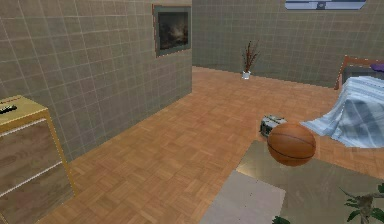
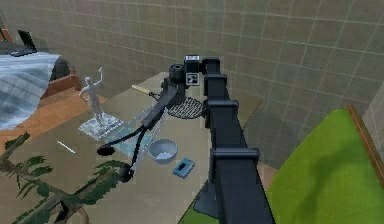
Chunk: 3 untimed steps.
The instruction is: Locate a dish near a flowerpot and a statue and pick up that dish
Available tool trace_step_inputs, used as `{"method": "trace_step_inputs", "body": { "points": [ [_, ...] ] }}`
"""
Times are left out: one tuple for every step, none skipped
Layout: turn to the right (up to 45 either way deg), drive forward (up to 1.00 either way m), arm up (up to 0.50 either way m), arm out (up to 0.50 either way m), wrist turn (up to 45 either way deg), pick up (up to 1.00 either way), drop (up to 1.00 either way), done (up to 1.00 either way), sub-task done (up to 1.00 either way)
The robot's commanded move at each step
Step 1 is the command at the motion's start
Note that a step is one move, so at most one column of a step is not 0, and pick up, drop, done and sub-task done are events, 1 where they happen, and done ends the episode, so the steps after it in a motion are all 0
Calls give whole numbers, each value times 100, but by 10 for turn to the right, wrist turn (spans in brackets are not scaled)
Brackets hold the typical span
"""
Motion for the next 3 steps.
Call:
{"method": "trace_step_inputs", "body": {
  "points": [
    [0,0,0,0,450,0,0,0,0],
    [0,0,0,0,450,0,0,0,0],
    [0,0,0,0,90,0,0,0,0]
  ]
}}
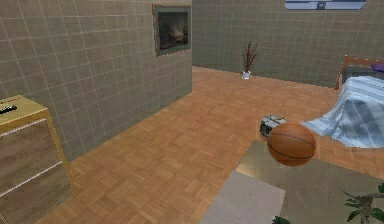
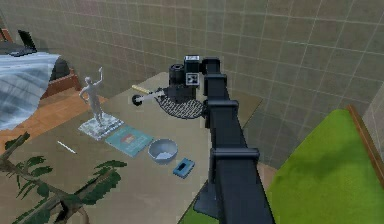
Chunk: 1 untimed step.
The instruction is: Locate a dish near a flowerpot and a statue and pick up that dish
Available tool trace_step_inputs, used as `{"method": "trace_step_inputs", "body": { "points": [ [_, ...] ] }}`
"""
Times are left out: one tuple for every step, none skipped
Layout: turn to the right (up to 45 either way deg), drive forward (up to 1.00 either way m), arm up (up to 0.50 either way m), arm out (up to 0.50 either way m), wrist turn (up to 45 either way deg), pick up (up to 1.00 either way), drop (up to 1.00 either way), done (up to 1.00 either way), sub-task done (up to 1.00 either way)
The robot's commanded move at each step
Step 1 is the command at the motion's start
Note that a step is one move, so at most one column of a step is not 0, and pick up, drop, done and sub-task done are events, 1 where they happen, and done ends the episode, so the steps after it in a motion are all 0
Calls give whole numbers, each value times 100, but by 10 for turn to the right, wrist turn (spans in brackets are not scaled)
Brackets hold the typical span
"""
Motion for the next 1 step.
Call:
{"method": "trace_step_inputs", "body": {
  "points": [
    [0,0,-30,0,0,0,0,0,0]
  ]
}}
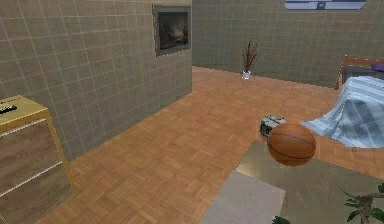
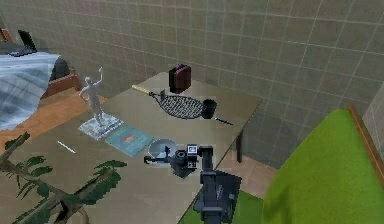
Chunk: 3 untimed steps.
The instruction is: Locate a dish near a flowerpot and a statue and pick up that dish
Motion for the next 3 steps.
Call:
{"method": "trace_step_inputs", "body": {
  "points": [
    [0,0,0,0,0,100,0,0,0],
    [0,0,10,0,0,0,0,0,0],
    [0,0,0,0,0,0,0,100,0]
  ]
}}
